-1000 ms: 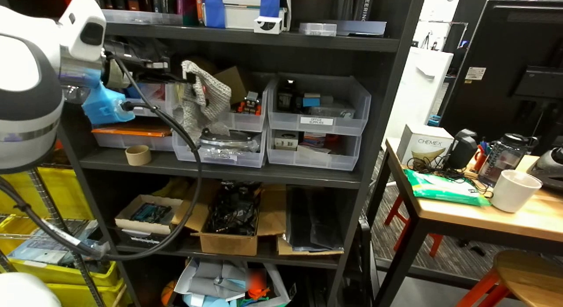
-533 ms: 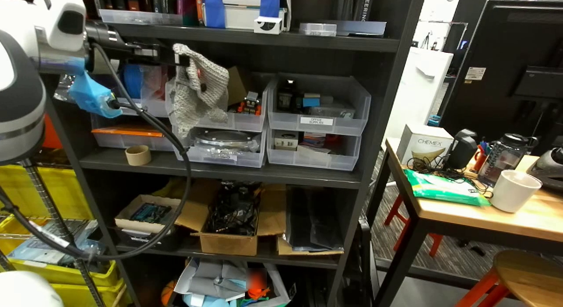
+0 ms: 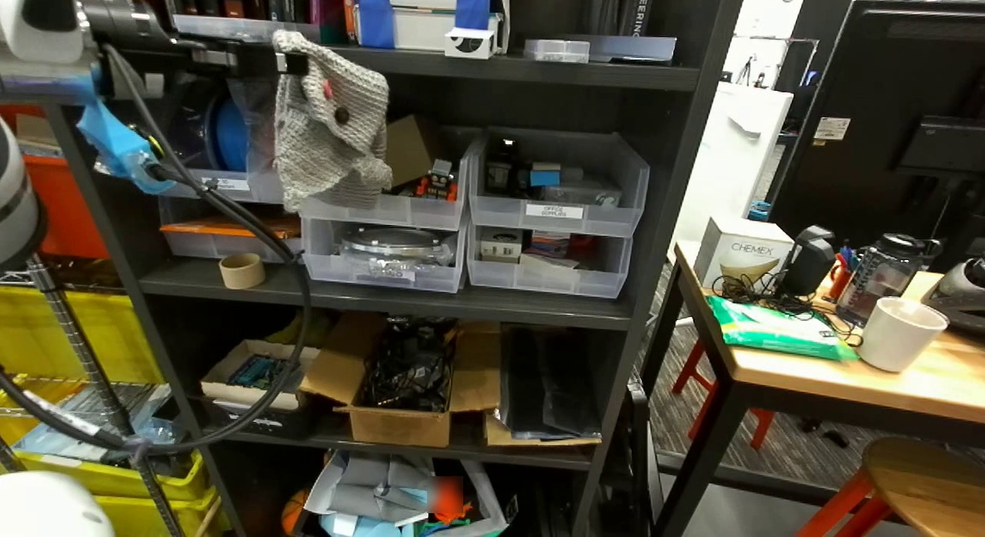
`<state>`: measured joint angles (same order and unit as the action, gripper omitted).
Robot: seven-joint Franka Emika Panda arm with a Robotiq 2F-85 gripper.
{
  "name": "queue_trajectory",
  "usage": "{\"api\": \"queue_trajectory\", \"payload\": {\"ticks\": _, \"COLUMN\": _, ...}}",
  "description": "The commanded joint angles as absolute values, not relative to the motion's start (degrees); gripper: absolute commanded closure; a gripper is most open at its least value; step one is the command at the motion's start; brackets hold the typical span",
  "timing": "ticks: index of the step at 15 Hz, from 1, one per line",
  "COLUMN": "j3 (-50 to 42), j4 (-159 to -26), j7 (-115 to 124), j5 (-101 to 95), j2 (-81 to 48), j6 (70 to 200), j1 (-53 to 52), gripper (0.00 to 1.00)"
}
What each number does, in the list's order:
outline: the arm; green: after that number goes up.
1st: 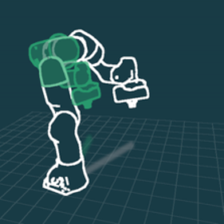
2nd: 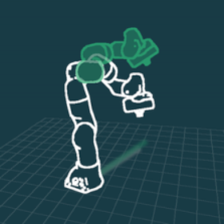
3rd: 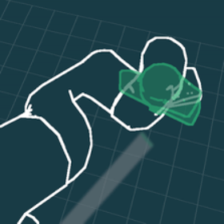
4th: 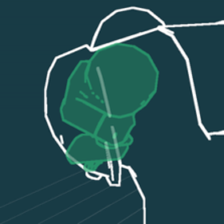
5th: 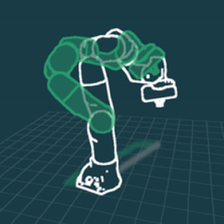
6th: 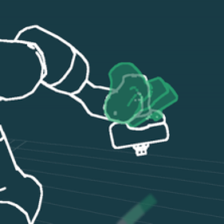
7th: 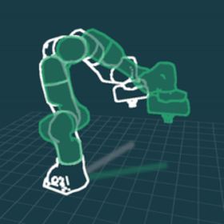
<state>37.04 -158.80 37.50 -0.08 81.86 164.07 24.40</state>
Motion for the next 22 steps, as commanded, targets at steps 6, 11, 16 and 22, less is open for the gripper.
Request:
{"api": "queue_trajectory", "payload": {"ticks": 6, "j3": 31.8, "j4": -158.9, "j7": 42.3, "j5": -15.0, "j2": 84.9, "j6": 170.5, "j1": 24.3, "gripper": 0.98}}
{"api": "queue_trajectory", "payload": {"ticks": 11, "j3": 30.2, "j4": -156.5, "j7": 40.9, "j5": -24.3, "j2": 84.7, "j6": 172.8, "j1": 20.6, "gripper": 0.98}}
{"api": "queue_trajectory", "payload": {"ticks": 16, "j3": 29.1, "j4": -151.8, "j7": 41.5, "j5": -33.6, "j2": 84.8, "j6": 172.0, "j1": 16.1, "gripper": 0.98}}
{"api": "queue_trajectory", "payload": {"ticks": 22, "j3": 31.8, "j4": -148.2, "j7": 41.0, "j5": -40.0, "j2": 84.8, "j6": 171.2, "j1": 9.2, "gripper": 0.98}}
